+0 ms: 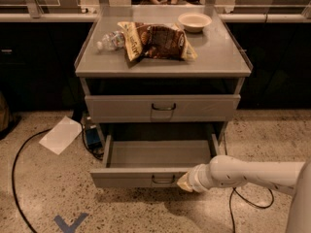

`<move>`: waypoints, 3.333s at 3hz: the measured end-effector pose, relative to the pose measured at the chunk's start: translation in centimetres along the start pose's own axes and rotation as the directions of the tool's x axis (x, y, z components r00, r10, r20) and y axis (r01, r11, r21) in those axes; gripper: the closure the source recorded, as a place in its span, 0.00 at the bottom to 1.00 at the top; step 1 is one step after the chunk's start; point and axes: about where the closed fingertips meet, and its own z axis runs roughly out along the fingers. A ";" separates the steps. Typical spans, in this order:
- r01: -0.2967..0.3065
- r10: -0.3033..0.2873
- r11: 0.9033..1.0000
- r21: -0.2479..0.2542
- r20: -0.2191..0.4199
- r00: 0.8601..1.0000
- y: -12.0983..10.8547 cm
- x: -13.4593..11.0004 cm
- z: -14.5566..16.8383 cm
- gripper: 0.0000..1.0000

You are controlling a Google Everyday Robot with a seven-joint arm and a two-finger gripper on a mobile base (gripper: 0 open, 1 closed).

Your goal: Close middle drawer

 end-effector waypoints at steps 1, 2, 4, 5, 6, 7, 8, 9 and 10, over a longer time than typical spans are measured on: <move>0.009 -0.009 1.000 0.024 0.028 1.000 -1.3 -1.4 0.2 1.00; 0.009 -0.009 1.000 0.024 0.028 1.000 -1.3 -1.4 0.2 1.00; -0.010 0.004 0.997 0.083 0.076 0.997 -6.2 -3.2 3.0 1.00; -0.010 0.004 0.997 0.083 0.076 0.997 -6.2 -3.2 3.0 1.00; -0.038 0.033 0.991 0.125 0.042 0.999 -8.4 -3.3 3.1 1.00; -0.132 0.129 0.968 0.214 0.030 0.991 -12.9 -2.6 2.0 1.00; -0.132 0.129 0.968 0.214 0.030 0.991 -12.9 -2.6 2.0 1.00; -0.136 0.129 0.968 0.211 0.048 0.991 -13.2 -3.0 2.3 1.00; -0.148 0.117 0.970 0.191 0.166 0.979 -14.7 -4.9 3.2 1.00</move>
Offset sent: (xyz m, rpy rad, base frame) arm 0.0177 0.0037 0.0057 0.0098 -0.0359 -0.0069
